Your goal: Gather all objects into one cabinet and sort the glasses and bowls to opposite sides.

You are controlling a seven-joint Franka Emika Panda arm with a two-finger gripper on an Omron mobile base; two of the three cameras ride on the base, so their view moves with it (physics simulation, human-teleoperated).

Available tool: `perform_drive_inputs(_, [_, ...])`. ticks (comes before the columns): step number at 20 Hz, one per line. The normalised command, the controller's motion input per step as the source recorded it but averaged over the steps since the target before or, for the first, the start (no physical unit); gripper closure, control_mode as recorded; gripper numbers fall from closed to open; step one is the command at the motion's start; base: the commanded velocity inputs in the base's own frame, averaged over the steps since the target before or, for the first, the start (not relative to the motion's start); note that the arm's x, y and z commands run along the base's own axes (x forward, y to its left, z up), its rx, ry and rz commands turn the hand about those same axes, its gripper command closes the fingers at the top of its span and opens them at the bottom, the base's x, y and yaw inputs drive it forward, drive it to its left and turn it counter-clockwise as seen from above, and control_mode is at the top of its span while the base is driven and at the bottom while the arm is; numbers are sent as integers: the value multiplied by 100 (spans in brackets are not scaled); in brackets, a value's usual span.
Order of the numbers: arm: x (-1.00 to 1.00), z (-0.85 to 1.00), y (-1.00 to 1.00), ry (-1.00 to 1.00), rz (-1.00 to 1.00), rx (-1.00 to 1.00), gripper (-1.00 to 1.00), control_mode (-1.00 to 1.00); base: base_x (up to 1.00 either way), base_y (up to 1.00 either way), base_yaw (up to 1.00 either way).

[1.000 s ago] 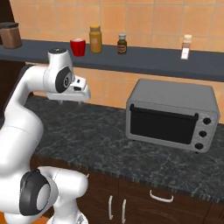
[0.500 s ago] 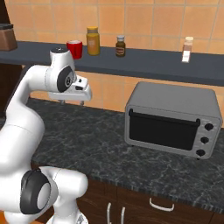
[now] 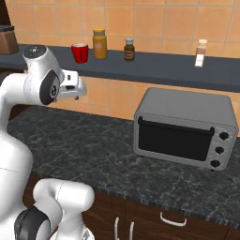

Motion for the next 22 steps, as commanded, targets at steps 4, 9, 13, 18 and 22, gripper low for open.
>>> perform_drive_inputs(4, [-8, 63, 26, -31, 21, 0, -100, -100, 0, 0, 0])
perform_drive_inputs(9, [-1, 73, 9, -45, 11, 0, -100, -100, 0, 0, 0])
perform_drive_inputs(13, [2, 88, 0, -36, 0, 0, -100, -100, 0, 0, 0])
perform_drive_inputs(18, [46, 24, 0, -6, -4, 11, -100, -100, 0, 0, 0])
perform_drive_inputs(22, [45, 15, -9, 0, -6, 24, -100, -100, 0, 0, 0])
